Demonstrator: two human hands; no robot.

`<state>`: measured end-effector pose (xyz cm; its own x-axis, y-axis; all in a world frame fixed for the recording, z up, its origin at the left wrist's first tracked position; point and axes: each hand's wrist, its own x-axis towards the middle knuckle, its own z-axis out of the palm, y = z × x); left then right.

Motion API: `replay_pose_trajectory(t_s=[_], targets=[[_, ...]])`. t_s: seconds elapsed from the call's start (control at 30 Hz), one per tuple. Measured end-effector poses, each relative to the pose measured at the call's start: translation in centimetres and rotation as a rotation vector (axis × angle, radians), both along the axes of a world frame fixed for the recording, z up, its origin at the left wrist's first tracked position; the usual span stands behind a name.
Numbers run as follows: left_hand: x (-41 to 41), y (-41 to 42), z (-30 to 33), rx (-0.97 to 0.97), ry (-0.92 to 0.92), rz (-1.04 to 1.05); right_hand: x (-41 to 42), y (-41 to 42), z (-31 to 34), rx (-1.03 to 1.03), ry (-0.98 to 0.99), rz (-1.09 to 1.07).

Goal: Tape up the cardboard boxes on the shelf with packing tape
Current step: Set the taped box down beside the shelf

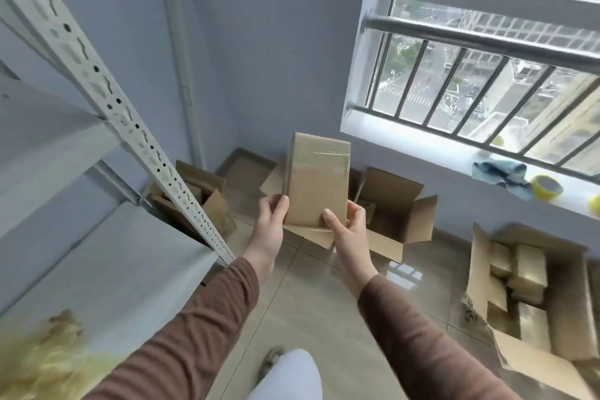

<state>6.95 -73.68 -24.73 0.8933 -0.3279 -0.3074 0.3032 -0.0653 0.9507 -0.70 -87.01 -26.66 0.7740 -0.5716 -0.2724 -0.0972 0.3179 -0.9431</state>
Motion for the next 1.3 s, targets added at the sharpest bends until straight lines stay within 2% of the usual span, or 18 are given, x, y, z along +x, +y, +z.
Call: replay_pose_trajectory(t_s=[0.33,0.5,0.67,1.07,1.3], targets=[[8.4,-12.6,-8.7,0.116,0.125,-0.205,7.6,-12.9,-8.4,0.067,0.207,-0.057],[13.1,-19.4,-13.8,0.304,0.177,-0.372,10.4,-19.5,-13.5,0.156,0.329,-0.107],[14.9,-26.7,-19.5,0.319,0.298,-0.502,11.2,-25.9,-19.1,0.232,0.421,-0.192],[15.4,-40.8,-36.4,0.299,0.627,-0.164,15.0,-39.0,-35.2,0.313,0.655,-0.203],[16.7,-47.1,-47.8,0.131,0.83,0.081,18.8,-43.8,-45.9,0.267,0.701,-0.148]])
